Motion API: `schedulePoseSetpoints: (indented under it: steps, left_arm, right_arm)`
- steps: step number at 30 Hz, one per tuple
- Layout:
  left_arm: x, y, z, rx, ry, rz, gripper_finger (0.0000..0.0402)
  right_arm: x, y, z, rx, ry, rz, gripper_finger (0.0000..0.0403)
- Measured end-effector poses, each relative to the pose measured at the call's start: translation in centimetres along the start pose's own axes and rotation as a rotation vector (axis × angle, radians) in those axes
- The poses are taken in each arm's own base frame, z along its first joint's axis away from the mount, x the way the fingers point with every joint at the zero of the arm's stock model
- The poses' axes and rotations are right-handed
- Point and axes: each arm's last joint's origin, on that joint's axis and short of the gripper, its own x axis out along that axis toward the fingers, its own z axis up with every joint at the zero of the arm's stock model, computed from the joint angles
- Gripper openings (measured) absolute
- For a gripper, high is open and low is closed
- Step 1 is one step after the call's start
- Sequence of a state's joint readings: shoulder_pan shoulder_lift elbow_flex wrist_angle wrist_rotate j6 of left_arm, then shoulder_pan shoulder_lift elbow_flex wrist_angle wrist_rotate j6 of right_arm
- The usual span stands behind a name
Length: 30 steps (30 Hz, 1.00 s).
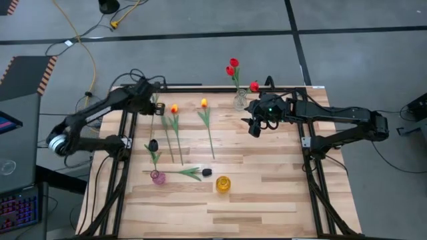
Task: Sort flowers into vase by color
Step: Put the top black flower into the purple vase
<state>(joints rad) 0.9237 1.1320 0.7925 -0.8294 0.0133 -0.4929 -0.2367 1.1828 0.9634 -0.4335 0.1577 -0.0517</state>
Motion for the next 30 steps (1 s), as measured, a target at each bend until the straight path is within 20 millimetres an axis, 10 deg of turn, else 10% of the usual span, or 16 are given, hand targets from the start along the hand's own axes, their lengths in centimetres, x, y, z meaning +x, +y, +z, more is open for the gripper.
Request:
schedulePoseSetpoints:
  steps: [15, 30]
  left_arm:
    - [-10.4, 3.7, -7.4, -0.112, -0.387, -0.15, 0.0002]
    - [-14.3, 7.1, -14.1, -0.117, -0.594, -0.585, 0.0002]
  right_arm:
    - [0.0, 0.0, 0.0, 0.0, 0.0, 0.0, 0.0246]
    - [0.0, 0.0, 0.0, 0.0, -0.001, 0.0, 0.0246]
